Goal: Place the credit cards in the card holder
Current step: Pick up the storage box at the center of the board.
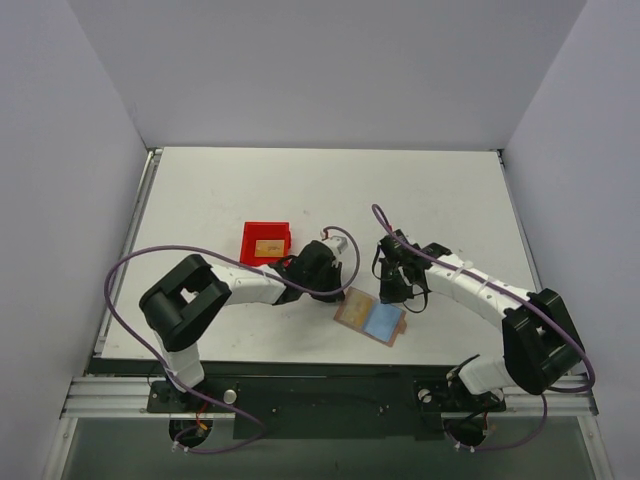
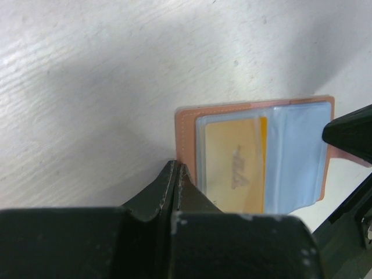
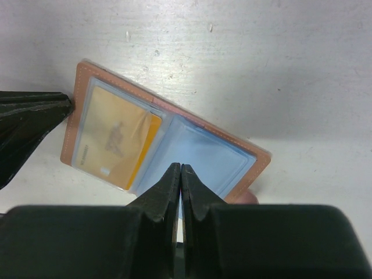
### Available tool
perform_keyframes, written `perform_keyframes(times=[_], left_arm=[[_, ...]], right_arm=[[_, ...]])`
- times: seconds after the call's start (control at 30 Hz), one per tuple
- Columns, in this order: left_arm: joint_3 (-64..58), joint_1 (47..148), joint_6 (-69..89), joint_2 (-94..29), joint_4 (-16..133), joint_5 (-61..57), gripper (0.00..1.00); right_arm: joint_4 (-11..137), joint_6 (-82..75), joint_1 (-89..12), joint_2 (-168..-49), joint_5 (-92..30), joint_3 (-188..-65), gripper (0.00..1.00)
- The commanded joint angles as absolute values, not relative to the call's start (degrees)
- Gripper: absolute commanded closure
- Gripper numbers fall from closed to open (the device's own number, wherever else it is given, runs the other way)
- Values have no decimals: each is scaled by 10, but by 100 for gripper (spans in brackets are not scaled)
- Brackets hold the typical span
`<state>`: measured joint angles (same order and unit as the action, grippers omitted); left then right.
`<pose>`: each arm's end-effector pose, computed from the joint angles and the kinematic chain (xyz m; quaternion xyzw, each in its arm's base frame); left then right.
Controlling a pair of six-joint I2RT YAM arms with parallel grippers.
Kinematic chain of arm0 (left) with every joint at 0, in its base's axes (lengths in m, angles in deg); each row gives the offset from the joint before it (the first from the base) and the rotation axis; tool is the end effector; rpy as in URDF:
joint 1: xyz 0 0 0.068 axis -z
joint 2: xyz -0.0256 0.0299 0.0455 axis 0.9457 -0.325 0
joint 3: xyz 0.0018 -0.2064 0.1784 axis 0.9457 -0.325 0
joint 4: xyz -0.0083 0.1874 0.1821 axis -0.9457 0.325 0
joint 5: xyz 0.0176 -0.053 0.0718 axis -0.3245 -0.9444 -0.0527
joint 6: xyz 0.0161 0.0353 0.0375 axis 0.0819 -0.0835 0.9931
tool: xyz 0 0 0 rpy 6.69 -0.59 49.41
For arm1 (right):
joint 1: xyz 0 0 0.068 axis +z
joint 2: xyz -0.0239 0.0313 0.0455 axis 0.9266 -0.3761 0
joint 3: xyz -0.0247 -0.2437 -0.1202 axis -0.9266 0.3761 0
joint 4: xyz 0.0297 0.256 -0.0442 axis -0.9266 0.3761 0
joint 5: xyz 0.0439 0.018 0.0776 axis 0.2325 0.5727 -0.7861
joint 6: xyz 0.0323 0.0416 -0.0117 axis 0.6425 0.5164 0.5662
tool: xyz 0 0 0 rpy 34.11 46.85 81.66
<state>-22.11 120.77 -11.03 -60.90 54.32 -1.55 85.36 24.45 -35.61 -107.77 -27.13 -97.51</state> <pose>0.2300 -0.2788 0.1429 0.1609 0.9057 -0.3011 0.2512 0.2294 0.1476 0.1939 0.0114 0.9594 0.1789 0.2176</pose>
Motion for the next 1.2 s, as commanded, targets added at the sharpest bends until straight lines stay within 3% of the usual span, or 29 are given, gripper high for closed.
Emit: perform_keyframes(times=[0.0, 0.43, 1.17], left_arm=[[-256, 1201, -119, -581, 570, 14, 100], [-345, 1217, -152, -507, 570, 8, 100], [-329, 1312, -155, -529, 574, -9, 100]], right_arm=[[865, 260, -353, -1079, -301, -989, 100], [810, 278, -339, -1134, -350, -994, 100], [844, 292, -335, -1134, -274, -985, 100]])
